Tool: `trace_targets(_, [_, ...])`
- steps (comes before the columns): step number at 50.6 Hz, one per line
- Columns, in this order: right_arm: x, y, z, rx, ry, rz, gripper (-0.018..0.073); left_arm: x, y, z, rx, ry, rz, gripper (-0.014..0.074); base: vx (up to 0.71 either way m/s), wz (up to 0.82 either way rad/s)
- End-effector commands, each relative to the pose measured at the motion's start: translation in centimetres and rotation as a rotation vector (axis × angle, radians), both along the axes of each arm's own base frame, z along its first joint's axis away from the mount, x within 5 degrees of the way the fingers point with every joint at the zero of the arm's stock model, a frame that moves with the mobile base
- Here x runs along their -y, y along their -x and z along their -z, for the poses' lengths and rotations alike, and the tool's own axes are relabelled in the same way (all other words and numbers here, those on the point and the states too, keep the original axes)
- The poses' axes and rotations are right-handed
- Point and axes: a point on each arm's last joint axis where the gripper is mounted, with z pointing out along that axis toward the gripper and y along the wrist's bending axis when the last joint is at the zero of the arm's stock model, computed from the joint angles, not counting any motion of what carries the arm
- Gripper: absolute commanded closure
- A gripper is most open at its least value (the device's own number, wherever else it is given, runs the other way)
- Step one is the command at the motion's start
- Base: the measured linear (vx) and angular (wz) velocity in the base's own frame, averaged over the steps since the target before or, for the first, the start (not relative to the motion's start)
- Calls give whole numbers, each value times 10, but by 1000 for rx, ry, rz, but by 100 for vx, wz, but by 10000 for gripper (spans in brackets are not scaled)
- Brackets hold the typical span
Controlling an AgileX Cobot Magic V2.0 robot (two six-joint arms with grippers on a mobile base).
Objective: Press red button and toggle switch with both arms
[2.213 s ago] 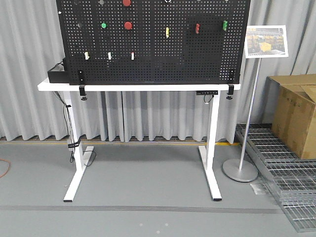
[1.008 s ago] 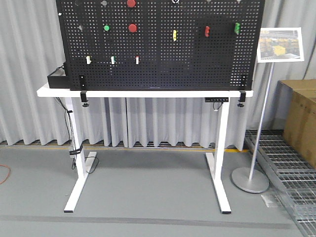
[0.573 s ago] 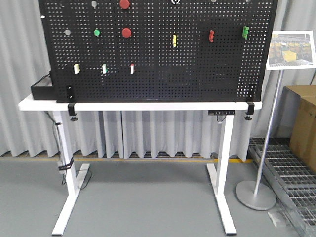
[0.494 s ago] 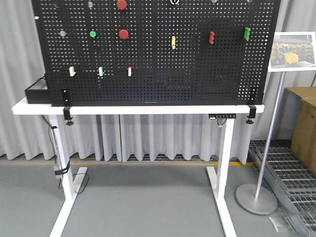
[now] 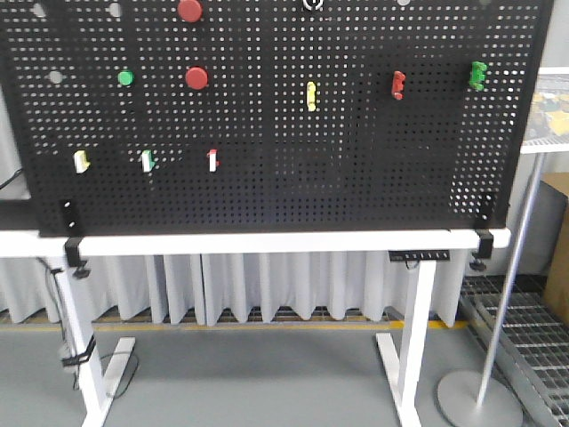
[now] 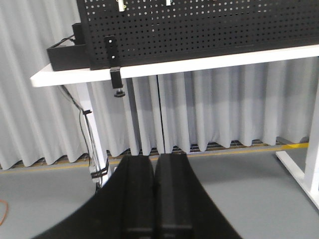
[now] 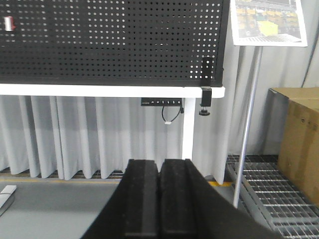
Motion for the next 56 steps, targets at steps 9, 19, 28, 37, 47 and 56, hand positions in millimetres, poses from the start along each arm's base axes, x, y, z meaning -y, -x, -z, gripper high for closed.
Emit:
trace_targets(9, [0, 1, -5, 90, 17, 5, 559, 0, -1, 3, 59, 13, 2, 594, 40, -2])
trace_targets(19, [0, 1, -5, 90, 17, 5, 559, 0, -1, 3, 59, 13, 2, 594, 38, -2])
trace_targets(28, [0, 1, -5, 90, 17, 5, 559, 0, -1, 3, 59, 13, 2, 594, 36, -1])
trace_targets(37, [0, 1, -5, 90, 17, 5, 559, 0, -1, 3, 59, 13, 2, 594, 32, 0])
trace_targets(47, [0, 1, -5, 90, 17, 5, 559, 0, -1, 3, 59, 13, 2, 594, 26, 1])
trace_targets(56, [0, 1, -5, 90, 17, 5, 559, 0, -1, 3, 59, 13, 2, 594, 20, 1])
